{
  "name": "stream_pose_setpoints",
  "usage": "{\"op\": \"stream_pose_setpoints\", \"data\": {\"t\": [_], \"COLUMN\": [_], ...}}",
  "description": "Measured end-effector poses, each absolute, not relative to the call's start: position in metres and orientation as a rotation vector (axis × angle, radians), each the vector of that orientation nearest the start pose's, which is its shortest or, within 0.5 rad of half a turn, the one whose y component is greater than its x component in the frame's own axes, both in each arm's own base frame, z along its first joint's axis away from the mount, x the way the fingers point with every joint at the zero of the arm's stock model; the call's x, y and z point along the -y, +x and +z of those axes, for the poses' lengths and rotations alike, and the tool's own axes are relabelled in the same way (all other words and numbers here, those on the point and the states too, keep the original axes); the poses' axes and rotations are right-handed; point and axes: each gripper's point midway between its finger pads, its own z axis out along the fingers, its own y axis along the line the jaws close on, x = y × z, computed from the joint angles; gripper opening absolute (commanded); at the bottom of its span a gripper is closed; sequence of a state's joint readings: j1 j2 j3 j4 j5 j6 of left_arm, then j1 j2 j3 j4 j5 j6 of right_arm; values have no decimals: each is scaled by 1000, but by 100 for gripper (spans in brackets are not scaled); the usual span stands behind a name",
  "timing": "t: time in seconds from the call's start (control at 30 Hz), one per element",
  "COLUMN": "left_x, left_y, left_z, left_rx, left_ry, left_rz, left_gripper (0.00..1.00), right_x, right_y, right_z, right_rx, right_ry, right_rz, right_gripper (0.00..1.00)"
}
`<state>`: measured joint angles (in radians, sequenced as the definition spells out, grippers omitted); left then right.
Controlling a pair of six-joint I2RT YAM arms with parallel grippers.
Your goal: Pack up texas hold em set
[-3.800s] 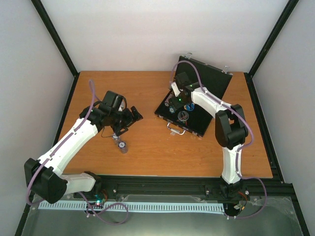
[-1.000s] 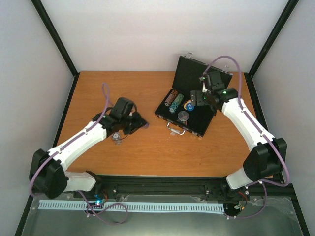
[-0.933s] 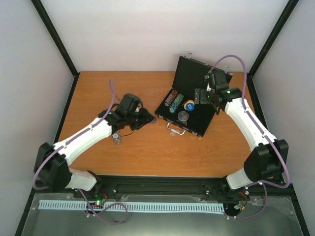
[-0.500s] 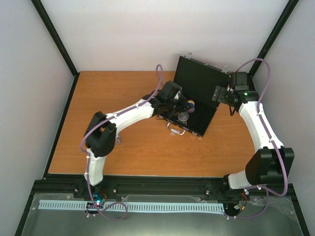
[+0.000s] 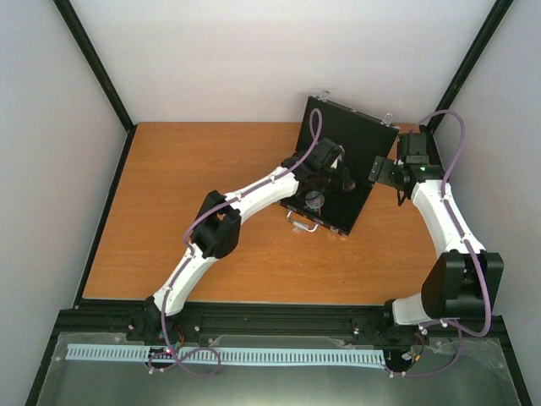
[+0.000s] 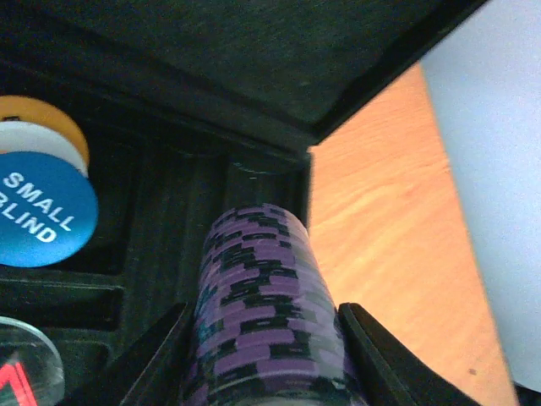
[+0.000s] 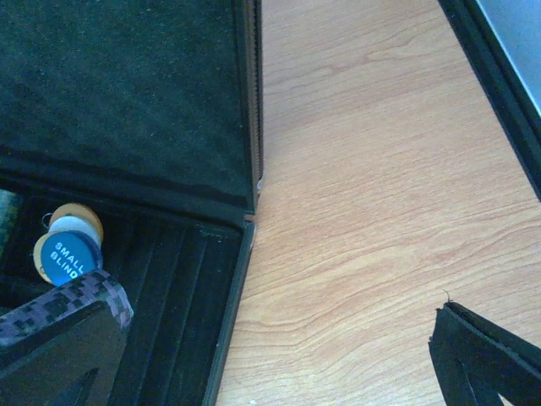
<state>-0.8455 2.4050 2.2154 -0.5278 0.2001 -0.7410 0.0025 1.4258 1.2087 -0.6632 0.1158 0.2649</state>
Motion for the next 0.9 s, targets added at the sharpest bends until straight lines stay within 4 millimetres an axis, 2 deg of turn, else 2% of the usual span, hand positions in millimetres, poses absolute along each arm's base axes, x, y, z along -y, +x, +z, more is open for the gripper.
{"op": "stream_pose_setpoints", "data": {"t": [0.23,0.4,0.43,0.47,0.5,0.63,0.73,0.77,0.9], "left_x": [504,507,508,508,509,505,502,501,494], "left_y": [415,420,420,421,421,419,420,419,414], "left_z": [85,77,78,79,80,77,77,77,81], "left_rx": [-2575,-2573,-2570,-2567,-2566,-2579,-2576,-2575,-2587], "left_ry": [247,256,258,259,259,280,291,300,321], "left_rz": [-833,-808,-806,-805,-804,-777,-754,-746,-721], "left_gripper": [1,2,12,30,40,67,93,99,100], "right_x": [29,28,28,28,27,26,25,25,23], "right_y": [387,382,382,382,383,385,386,386,386], "right_z": [185,174,174,174,174,175,176,176,176], "right_rx": [-2411,-2434,-2436,-2435,-2433,-2425,-2422,-2421,-2422], "right_ry": [389,390,389,389,387,382,380,380,376], "right_rz": [-41,-39,-37,-34,-29,-15,-10,-8,2], "right_gripper": [100,100,100,100,100,100,100,100,100]}}
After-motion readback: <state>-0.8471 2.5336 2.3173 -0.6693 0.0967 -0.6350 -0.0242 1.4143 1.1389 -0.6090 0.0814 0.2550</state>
